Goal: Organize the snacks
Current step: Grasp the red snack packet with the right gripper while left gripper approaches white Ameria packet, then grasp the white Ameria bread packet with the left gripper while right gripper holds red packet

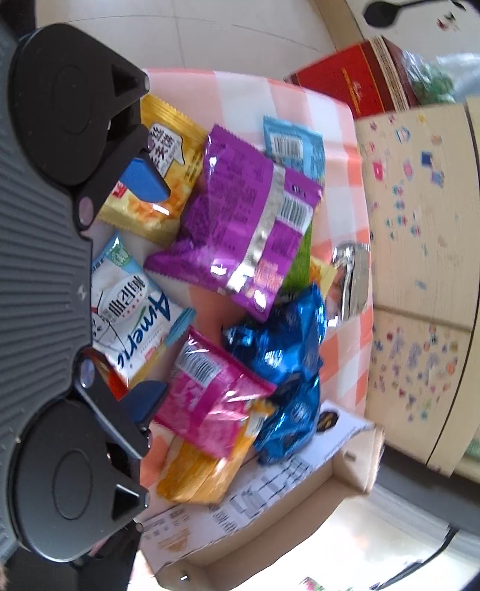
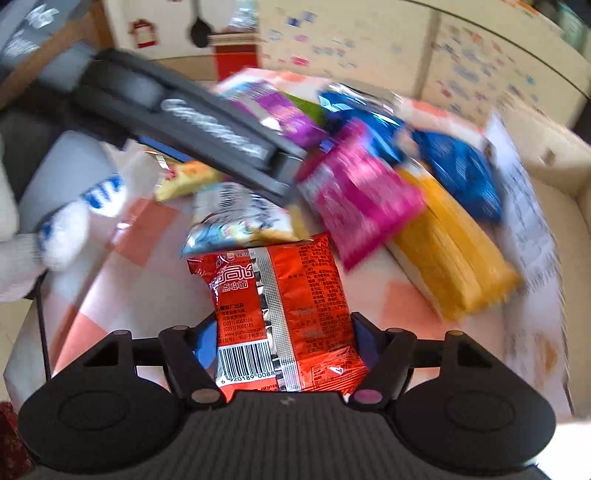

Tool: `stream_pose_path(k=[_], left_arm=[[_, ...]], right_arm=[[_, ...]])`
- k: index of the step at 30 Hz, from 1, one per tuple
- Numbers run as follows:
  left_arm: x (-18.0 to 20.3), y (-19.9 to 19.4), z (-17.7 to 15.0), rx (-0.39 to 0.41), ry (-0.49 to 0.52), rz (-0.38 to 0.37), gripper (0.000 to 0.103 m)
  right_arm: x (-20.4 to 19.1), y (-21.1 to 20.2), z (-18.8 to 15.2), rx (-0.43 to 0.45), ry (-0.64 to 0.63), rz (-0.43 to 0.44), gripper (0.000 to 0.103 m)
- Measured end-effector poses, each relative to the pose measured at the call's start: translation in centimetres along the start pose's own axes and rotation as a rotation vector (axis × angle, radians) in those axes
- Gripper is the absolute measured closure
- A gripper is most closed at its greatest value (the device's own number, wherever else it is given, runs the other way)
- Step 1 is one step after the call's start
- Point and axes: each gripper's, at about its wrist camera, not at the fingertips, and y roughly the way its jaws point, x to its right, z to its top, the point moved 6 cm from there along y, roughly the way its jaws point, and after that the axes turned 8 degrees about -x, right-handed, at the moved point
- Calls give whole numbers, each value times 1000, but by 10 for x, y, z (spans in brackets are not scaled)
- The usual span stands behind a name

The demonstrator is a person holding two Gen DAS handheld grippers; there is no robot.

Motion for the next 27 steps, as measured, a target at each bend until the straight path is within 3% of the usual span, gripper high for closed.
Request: stream_pose_path(k=[3, 6, 12, 27], left_arm=[[10, -1, -6, -4, 94, -21, 1], [18, 0, -14, -6, 207, 6, 1], [26, 14, -27, -9, 385, 98, 1], [31, 27, -26, 9, 360, 42, 0]], right_arm=[[22, -6, -11, -21, 134, -20, 27], [41, -12, -20, -20, 224, -47, 27], [46, -16, -27, -15, 247, -46, 26], [34, -3, -15, -26, 169, -114, 12]])
